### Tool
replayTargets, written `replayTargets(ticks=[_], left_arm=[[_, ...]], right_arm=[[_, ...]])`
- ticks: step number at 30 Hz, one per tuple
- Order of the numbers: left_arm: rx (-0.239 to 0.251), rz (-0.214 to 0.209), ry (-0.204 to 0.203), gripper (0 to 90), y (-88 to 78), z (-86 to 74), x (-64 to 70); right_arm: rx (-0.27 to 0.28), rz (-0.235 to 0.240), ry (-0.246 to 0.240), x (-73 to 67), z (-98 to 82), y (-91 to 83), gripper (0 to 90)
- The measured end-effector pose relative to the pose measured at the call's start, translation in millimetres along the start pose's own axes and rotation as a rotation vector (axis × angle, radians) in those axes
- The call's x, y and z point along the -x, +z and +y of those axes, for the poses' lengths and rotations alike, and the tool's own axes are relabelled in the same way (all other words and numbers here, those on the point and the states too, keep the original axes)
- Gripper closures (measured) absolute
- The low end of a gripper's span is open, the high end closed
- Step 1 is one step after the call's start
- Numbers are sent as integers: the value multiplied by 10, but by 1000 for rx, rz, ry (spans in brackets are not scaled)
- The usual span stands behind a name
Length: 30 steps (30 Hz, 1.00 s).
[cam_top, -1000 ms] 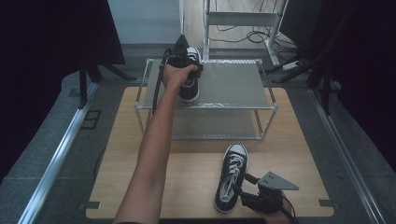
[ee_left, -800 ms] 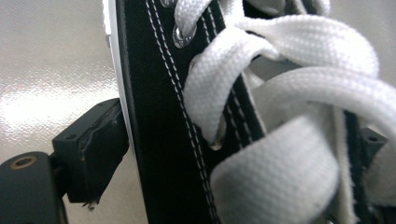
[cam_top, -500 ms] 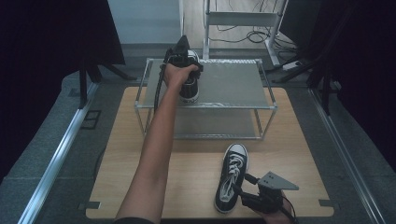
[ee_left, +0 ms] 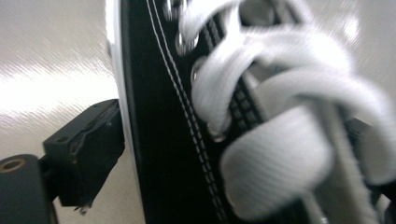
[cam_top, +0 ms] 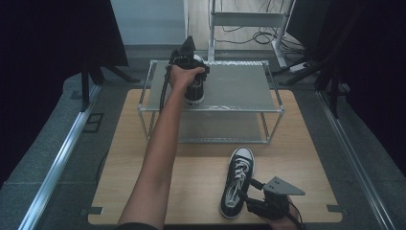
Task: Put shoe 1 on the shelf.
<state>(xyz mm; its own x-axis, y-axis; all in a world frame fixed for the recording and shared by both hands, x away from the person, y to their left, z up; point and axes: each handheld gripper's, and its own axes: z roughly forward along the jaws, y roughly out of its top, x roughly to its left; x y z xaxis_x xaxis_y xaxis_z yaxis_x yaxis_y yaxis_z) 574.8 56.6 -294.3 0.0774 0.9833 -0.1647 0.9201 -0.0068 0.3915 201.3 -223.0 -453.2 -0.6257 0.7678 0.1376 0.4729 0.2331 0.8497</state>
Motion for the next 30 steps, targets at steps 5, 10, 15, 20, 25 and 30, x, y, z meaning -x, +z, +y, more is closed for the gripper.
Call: replayTargets(ticks=[5,10,15,20,25,30], left_arm=[[45,-20,9,97,-145,-8,5],[91,-110,42,97,-300,-96,-19],[112,-186,96,102,-467,-239,-92],[159,-282,144,136,-686,-433,-238],[194,-331,197,145,-850,-627,-331],[199,-363,253,147,-935,-844,-397]], right_arm=[[2,1,-1,-7,0,0,386],[3,0,-4,-14,2,-2,386],[4,3,-9,-26,15,-13,386],[12,8,-16,-60,32,-23,387],[18,12,-27,-113,46,-18,393],[21,21,-38,-170,53,-11,405]])
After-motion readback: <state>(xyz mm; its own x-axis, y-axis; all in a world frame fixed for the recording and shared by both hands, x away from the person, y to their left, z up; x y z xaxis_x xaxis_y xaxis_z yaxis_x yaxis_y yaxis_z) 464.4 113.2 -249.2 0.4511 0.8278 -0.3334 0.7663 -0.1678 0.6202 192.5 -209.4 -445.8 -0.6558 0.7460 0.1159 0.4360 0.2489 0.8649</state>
